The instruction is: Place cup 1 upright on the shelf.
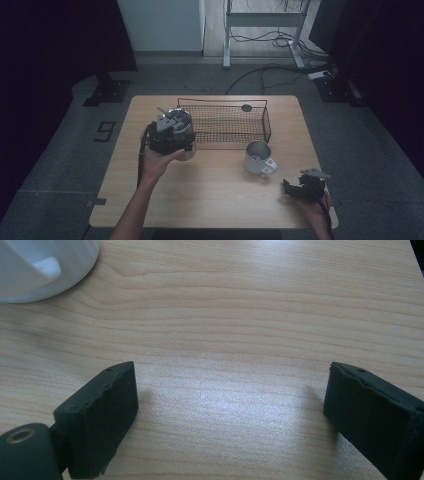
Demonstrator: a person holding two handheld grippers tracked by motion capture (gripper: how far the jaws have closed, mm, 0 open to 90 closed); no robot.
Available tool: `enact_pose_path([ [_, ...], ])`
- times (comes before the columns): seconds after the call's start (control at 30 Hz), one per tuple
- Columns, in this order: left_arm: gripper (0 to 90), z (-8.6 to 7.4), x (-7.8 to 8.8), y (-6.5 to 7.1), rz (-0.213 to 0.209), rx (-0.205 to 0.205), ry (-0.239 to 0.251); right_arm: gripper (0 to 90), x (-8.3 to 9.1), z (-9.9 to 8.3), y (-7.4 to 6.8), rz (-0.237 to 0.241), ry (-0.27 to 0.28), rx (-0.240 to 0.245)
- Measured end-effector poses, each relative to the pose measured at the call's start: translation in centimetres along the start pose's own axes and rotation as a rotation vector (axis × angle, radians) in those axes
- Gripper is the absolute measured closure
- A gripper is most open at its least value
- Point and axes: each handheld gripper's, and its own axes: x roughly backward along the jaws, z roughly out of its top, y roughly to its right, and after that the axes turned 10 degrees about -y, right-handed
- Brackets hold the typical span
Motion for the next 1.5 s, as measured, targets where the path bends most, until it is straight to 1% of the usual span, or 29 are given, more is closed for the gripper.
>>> enact_pose_path([
  [0.27,3.8,0.7,-0.2,0.0,0.017,-0.017,-0.007,7.1,0.0,0.0,0.0,0.0,0.002,0.0],
  [0.57,3.8,1.5,-0.6,-0.2,0.026,-0.024,-0.007,7.1,0.0,0.0,0.0,0.0,0.002,0.0],
  [0.73,3.8,1.8,-1.1,-0.3,0.026,-0.023,-0.009,7.1,0.0,0.0,0.0,-0.001,0.004,-0.001],
  [0.97,3.9,2.2,-1.8,-0.6,0.023,-0.01,-0.016,7.2,0.0,0.0,0.0,-0.001,0.004,-0.001],
  [1.1,3.9,2.5,-2.0,-0.7,0.027,-0.009,-0.015,7.2,0.0,0.0,0.0,-0.001,0.004,-0.001],
  [1.23,3.9,2.8,-2.1,-1.0,0.017,0.002,-0.009,7.3,0.0,0.0,0.0,-0.001,0.005,0.0],
  [1.33,3.9,3.1,-2.2,-1.0,0.022,-0.003,-0.013,7.3,0.0,0.0,0.0,-0.001,0.005,0.0],
  [1.5,3.9,3.4,-2.4,-1.1,0.023,0.002,-0.009,7.3,0.0,0.0,0.0,-0.001,0.005,0.0],
])
